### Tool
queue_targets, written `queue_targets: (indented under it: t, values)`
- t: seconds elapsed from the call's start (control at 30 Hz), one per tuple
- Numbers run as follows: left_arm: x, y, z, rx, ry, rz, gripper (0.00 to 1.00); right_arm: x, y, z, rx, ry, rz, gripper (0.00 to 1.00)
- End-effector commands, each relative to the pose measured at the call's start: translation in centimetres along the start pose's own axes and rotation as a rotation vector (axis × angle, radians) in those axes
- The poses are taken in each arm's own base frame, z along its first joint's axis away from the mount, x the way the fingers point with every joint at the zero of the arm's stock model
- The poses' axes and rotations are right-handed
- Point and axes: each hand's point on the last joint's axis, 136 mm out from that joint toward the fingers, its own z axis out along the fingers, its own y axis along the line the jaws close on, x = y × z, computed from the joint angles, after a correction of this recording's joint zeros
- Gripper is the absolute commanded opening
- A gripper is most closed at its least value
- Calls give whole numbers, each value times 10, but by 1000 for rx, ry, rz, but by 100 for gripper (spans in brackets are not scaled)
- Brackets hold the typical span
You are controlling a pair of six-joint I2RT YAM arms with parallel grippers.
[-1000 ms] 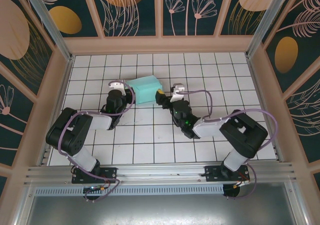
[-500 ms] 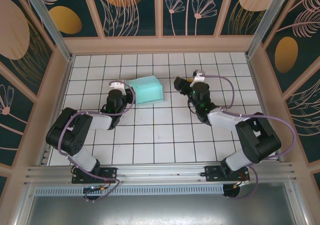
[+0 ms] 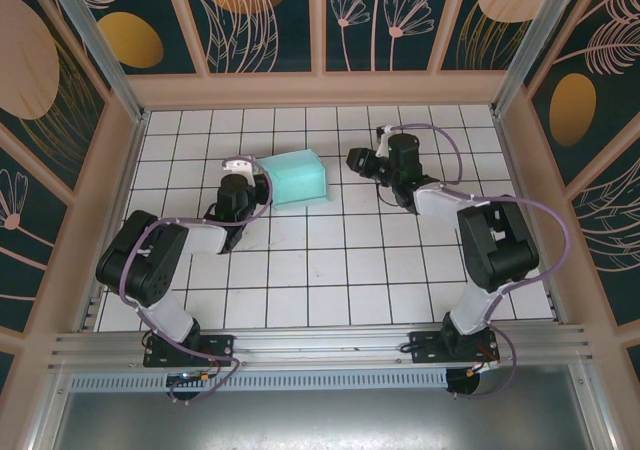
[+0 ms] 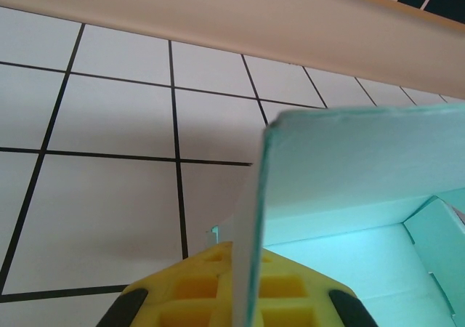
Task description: Fold the paper box
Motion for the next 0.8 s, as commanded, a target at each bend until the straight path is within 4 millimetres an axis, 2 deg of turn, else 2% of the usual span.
queue_targets:
  t: [0.0, 0.07, 0.1, 0.13, 0.27, 0.37, 0.47, 0.53, 0.6, 0.67, 0.77]
  values:
    - [-5, -9, 6, 5, -9, 32, 0, 13, 22, 12, -109, 95, 27, 33]
    - [-7, -11, 7, 4, -12, 44, 0, 13, 27, 16, -126, 101, 16, 31]
    - [3, -7, 12, -10, 15, 51, 0, 14, 28, 18, -129, 103, 14, 30]
    - [4, -6, 13, -20, 21, 51, 0, 15, 30, 19, -132, 104, 7, 27]
    - [5, 1, 21, -82, 62, 44, 0, 9, 22, 11, -80, 66, -32, 27]
    - [3, -1, 22, -81, 70, 49, 0, -6, 9, -8, 21, -8, -108, 42]
    - [1, -3, 24, -83, 79, 54, 0, -23, 6, -33, 108, -79, -234, 55]
    - [0, -4, 25, -81, 80, 59, 0, -31, 15, -47, 121, -106, -335, 61]
    - [-1, -5, 26, -81, 80, 65, 0, -32, 33, -56, 87, -117, -448, 71]
    - [0, -4, 26, -84, 82, 69, 0, -27, 46, -56, 71, -86, -544, 77]
    - [0, -5, 28, -83, 86, 72, 0, -15, 63, -45, 81, -24, -669, 82]
